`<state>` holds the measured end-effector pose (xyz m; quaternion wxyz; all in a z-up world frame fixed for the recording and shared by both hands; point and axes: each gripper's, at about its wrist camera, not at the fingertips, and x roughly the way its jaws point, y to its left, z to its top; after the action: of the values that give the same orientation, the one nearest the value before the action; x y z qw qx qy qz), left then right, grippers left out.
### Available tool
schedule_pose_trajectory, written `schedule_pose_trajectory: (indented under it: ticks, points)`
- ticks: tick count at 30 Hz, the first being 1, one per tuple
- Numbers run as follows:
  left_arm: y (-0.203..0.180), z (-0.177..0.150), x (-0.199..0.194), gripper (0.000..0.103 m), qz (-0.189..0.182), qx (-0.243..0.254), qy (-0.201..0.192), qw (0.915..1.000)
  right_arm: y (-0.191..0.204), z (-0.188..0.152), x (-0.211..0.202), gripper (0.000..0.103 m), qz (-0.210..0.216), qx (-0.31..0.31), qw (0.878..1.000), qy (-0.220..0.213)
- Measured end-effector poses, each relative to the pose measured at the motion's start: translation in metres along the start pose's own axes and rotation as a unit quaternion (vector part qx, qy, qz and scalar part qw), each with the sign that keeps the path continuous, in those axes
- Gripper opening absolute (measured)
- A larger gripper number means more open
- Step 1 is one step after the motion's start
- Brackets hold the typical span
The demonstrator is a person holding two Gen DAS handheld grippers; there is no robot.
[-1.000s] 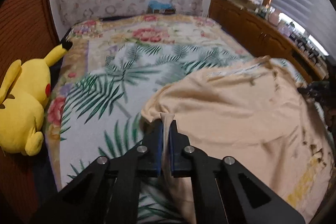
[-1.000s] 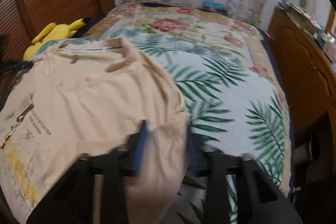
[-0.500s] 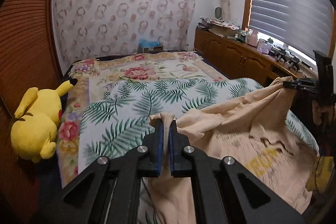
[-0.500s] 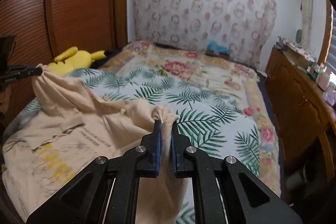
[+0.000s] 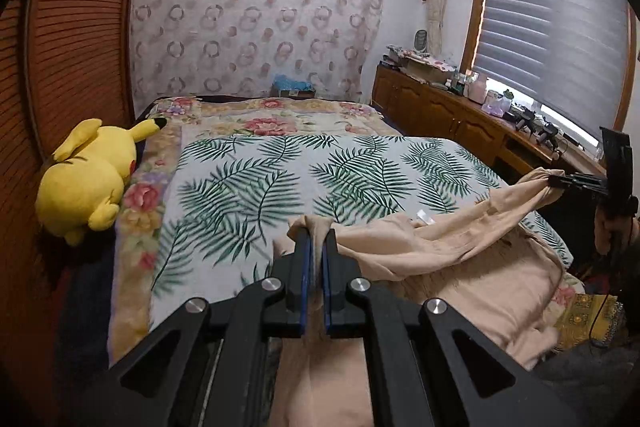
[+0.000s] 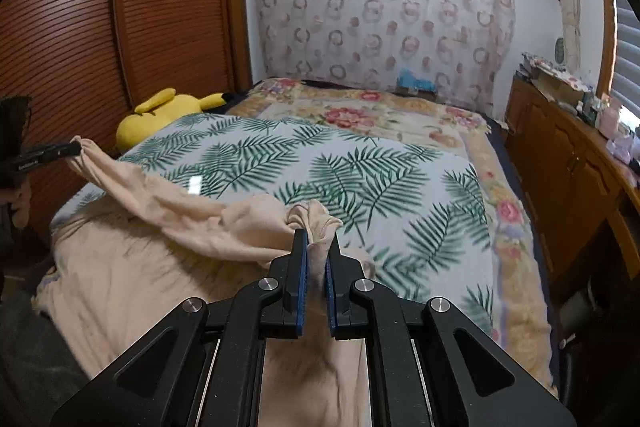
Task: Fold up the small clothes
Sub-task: 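Lift the hem with both tools, fold it over the shirt, release, then move both tools to the folded edge and close on it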
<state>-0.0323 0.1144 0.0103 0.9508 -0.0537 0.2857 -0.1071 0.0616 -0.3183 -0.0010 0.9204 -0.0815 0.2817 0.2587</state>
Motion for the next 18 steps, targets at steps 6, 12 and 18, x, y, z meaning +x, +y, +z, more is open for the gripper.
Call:
schedule_pose_trajectory:
  ticks: [6, 12, 18]
  points:
    - [-0.005, -0.022, -0.018, 0.003, 0.017, -0.004, 0.023, 0.9996, 0.001, -0.023, -0.031, 0.005, 0.001, 0.007, 1.0, 0.023]
    - [-0.003, -0.025, -0.009, 0.029, 0.035, 0.007, 0.036, 0.9987, 0.001, -0.053, -0.017, 0.015, -0.003, 0.014, 0.997, 0.071]
    - [0.001, -0.008, 0.022, 0.053, 0.036, 0.032, 0.057, 0.9972, -0.009, -0.037, -0.003, 0.047, -0.017, 0.014, 0.998, 0.05]
